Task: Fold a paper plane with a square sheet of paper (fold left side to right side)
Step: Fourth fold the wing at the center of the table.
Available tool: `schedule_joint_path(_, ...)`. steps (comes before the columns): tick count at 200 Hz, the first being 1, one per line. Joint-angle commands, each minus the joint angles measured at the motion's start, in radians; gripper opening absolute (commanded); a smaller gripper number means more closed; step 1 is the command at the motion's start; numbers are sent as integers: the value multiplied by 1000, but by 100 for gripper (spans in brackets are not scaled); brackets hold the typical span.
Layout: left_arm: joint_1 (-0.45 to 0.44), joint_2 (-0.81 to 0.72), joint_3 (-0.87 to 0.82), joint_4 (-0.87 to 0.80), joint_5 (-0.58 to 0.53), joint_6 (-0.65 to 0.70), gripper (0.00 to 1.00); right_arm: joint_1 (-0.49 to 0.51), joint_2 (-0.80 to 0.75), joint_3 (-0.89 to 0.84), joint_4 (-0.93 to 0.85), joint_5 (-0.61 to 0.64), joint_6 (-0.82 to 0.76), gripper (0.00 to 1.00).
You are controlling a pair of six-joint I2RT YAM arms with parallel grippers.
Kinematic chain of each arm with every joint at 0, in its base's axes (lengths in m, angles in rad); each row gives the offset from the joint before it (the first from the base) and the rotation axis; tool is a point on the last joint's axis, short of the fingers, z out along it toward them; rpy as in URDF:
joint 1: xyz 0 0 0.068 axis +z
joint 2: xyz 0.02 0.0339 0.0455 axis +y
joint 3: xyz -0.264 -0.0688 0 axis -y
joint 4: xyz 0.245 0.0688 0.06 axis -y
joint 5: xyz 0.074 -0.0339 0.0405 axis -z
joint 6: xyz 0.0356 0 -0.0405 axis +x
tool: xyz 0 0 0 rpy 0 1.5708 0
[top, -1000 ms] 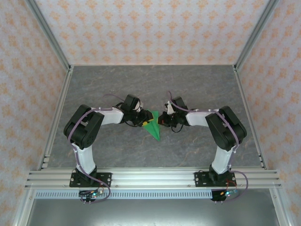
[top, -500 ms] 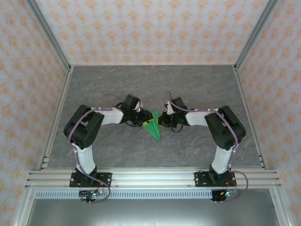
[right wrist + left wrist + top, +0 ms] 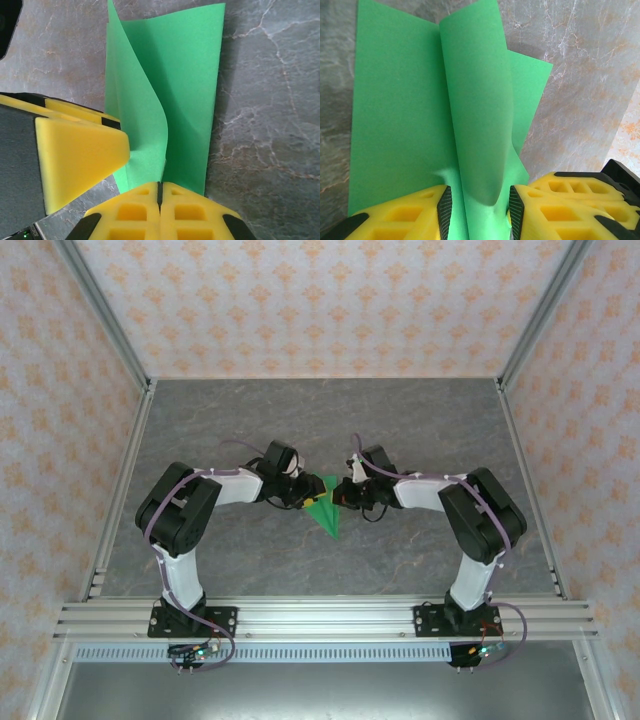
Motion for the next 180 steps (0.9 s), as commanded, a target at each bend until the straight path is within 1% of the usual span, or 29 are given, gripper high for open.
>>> schedule_joint_path(1,-3,19,6,-45,-40,22,38,6,-13,-7,-36,33,-5,4)
schedule_joint_path(39,-2,17,3,-45,-40,23,38,6,10,11,-58,64,-16,4)
schedule_joint_path(137,-2,18,4,-42,-39,23,38,5,39,30,-56,78,-21,4)
schedule_joint_path(180,-1,6,0,-40,-34,26,38,8,47,36,-129,112,-52,4)
